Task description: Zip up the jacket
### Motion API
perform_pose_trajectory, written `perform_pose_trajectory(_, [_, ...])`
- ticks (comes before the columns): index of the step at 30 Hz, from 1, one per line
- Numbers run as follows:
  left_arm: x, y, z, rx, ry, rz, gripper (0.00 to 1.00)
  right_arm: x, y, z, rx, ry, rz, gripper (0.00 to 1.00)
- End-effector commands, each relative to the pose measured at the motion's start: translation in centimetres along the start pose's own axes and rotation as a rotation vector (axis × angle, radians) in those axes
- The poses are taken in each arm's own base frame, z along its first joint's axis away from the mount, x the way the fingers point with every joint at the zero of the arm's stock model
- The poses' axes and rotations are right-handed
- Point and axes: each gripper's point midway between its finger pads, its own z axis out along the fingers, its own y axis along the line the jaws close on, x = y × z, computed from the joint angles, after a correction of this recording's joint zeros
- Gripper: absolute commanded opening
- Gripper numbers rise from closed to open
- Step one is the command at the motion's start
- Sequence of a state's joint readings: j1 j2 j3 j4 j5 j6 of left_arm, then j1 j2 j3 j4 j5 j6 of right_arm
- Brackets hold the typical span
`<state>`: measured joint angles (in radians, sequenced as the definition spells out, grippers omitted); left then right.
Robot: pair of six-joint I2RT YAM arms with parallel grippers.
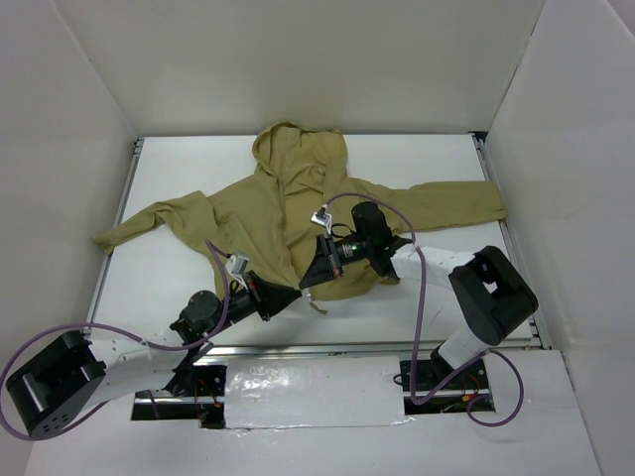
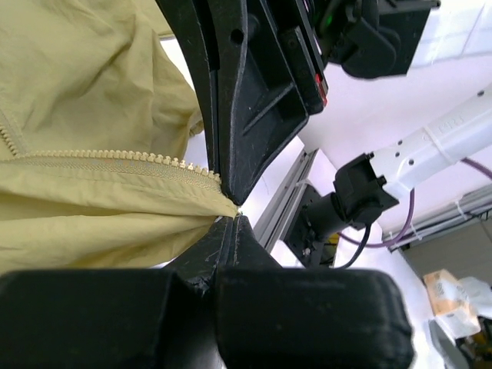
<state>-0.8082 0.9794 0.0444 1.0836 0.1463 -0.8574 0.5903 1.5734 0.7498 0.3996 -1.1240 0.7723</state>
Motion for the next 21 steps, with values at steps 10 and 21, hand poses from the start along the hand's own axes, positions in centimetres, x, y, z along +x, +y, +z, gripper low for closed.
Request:
perform_pose_trajectory(10, [1.2, -1.7, -0.6, 0.115, 0.059, 0.057, 0.04, -0.5, 1.2, -0.8, 0.014, 0.029, -0.122, 0.00])
perform_pose_trajectory(21, [1.4, -2.2, -0.1, 0.143, 0.080, 0.059, 0.00, -0.2, 1.3, -0.7, 0.005, 0.043, -0.122, 0.00])
